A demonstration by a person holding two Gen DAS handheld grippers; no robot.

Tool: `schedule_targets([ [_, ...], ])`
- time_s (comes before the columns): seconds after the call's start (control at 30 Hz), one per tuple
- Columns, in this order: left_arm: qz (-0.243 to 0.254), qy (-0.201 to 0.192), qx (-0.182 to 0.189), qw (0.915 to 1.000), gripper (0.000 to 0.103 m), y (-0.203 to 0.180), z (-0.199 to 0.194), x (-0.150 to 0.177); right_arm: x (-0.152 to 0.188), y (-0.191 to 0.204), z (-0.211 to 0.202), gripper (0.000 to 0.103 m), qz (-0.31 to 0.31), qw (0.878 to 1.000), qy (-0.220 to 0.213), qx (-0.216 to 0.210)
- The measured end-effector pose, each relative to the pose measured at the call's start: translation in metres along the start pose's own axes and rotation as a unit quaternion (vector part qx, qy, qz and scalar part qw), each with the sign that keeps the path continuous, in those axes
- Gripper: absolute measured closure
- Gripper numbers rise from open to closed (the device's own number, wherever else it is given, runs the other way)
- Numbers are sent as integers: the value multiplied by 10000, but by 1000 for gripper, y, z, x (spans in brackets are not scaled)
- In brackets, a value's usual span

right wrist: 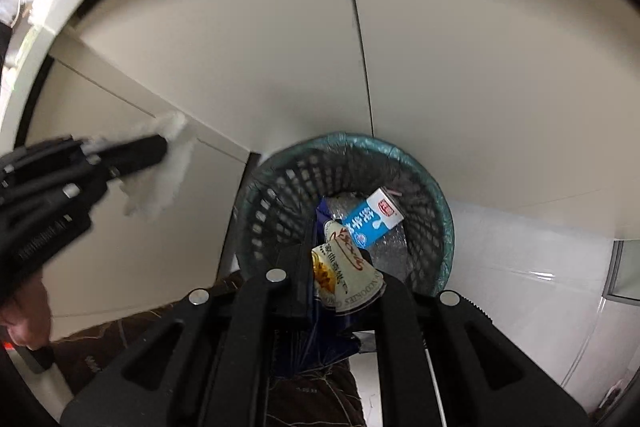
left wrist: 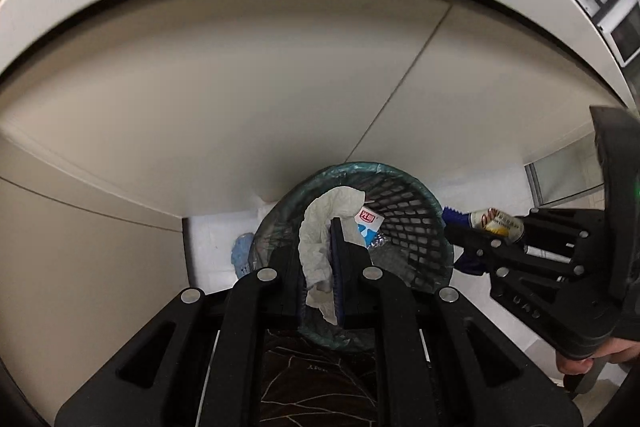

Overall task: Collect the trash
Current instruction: 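Open the right gripper over the wastebasket while the left gripper releases the tissue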

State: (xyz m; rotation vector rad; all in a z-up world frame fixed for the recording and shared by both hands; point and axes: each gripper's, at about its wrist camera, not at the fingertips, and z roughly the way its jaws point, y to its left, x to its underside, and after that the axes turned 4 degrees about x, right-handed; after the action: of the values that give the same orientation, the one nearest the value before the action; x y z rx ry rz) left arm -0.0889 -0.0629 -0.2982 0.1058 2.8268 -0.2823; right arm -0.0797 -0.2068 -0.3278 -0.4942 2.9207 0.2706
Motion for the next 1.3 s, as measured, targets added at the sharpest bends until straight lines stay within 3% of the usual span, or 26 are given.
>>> schedule_targets([
  [0.33, -48, 184, 8, 9998, 94, 3, 10, -5, 0, 8, 12, 82, -31, 9999, 104, -24],
  [0.53, 7, 218, -7, 9998, 94, -4, 15, -8, 1, 11, 12, 59, -49, 10000, 42, 16],
  [0.6, 20, 233, -1, 9997, 94, -5, 18, -6, 1, 9, 11, 44, -5, 10000, 5, 42],
  [0.8, 36, 282, 4, 9996, 94, -3, 23, -5, 2, 4, 9, 23, 142, 9995, -162, 240],
  [1.03, 125, 316, 41, 9994, 94, -6, 30, -6, 3, -3, -2, 14, 243, 9985, -340, 345],
  [1.3, 574, 417, 149, 9974, 93, -39, 51, -3, 14, -44, -27, 11, 801, 9933, -556, 621],
])
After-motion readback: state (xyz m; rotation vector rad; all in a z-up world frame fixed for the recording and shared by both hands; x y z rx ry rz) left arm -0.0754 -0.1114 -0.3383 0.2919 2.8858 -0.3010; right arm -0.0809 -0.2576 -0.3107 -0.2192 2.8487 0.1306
